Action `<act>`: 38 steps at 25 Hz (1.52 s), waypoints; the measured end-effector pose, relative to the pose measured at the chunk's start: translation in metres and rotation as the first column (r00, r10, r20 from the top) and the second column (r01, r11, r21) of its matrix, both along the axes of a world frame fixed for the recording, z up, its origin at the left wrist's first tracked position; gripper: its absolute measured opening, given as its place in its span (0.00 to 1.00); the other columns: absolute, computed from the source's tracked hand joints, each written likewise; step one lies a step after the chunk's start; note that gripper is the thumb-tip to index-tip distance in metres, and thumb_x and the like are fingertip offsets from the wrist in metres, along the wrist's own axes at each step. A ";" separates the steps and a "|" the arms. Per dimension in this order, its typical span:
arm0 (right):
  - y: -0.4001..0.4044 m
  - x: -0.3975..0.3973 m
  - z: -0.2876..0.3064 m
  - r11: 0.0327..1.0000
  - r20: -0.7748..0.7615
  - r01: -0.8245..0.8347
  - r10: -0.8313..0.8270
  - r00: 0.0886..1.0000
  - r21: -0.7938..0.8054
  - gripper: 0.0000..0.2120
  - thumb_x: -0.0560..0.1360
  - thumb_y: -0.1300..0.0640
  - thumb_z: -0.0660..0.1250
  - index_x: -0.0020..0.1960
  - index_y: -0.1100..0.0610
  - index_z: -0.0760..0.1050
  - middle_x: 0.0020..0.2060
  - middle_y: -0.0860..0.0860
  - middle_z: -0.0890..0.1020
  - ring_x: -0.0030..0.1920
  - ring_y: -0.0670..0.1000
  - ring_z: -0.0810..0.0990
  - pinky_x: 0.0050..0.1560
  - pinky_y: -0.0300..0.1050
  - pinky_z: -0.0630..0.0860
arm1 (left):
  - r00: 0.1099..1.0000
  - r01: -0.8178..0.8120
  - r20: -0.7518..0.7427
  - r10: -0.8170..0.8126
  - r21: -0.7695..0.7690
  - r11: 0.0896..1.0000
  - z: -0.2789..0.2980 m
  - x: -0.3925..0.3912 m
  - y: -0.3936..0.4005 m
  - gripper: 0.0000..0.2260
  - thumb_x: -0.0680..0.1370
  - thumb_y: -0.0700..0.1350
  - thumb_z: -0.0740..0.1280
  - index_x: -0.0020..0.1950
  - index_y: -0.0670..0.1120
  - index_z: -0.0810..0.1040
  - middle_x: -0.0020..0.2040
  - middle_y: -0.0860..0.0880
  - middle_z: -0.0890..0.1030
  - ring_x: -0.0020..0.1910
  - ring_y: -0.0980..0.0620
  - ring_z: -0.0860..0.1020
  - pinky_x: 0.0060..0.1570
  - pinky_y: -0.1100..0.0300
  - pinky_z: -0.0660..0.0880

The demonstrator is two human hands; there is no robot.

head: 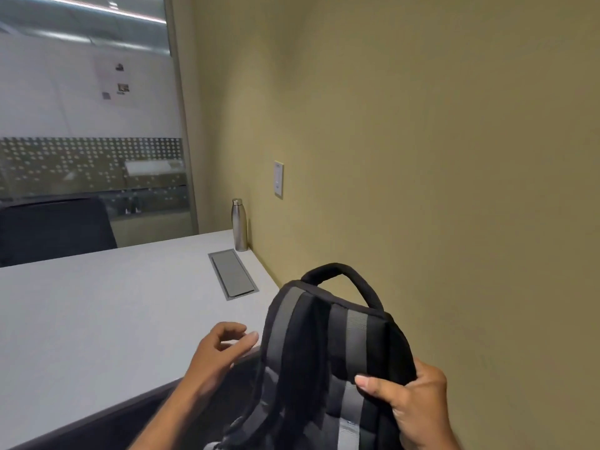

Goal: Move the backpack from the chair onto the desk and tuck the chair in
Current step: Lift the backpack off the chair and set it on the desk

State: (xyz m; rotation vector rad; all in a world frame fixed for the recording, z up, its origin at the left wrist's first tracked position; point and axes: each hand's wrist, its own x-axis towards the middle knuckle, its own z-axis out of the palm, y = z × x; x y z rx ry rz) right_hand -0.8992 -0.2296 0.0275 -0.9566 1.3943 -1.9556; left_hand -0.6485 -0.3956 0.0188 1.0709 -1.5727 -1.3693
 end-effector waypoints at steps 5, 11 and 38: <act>-0.078 -0.008 0.042 0.988 -0.025 0.009 -0.013 1.000 -0.156 0.28 0.46 0.64 0.82 0.47 0.56 0.88 0.43 0.59 0.89 0.42 0.60 0.89 0.39 0.49 0.85 | 0.982 0.187 -0.046 -0.185 0.045 0.981 0.010 -0.058 -0.089 0.46 0.63 0.71 0.68 0.76 0.53 0.65 0.74 0.51 0.70 0.72 0.47 0.70 0.72 0.49 0.67; -0.193 -0.021 0.058 0.959 -0.100 -0.047 0.019 0.995 -0.280 0.28 0.48 0.66 0.85 0.48 0.56 0.88 0.44 0.56 0.90 0.44 0.59 0.89 0.42 0.47 0.85 | 0.980 0.100 -0.174 -0.100 -0.009 0.995 0.035 -0.085 -0.205 0.40 0.63 0.65 0.75 0.70 0.48 0.72 0.66 0.43 0.80 0.61 0.44 0.82 0.65 0.43 0.77; -0.588 -0.016 0.010 0.978 -0.172 0.151 -0.174 0.969 -0.143 0.18 0.62 0.53 0.83 0.50 0.46 0.84 0.47 0.40 0.88 0.49 0.45 0.87 0.51 0.40 0.83 | 0.998 0.069 0.001 -0.069 -0.016 0.998 0.046 -0.146 -0.599 0.17 0.81 0.42 0.68 0.69 0.48 0.70 0.68 0.42 0.77 0.68 0.40 0.76 0.69 0.36 0.73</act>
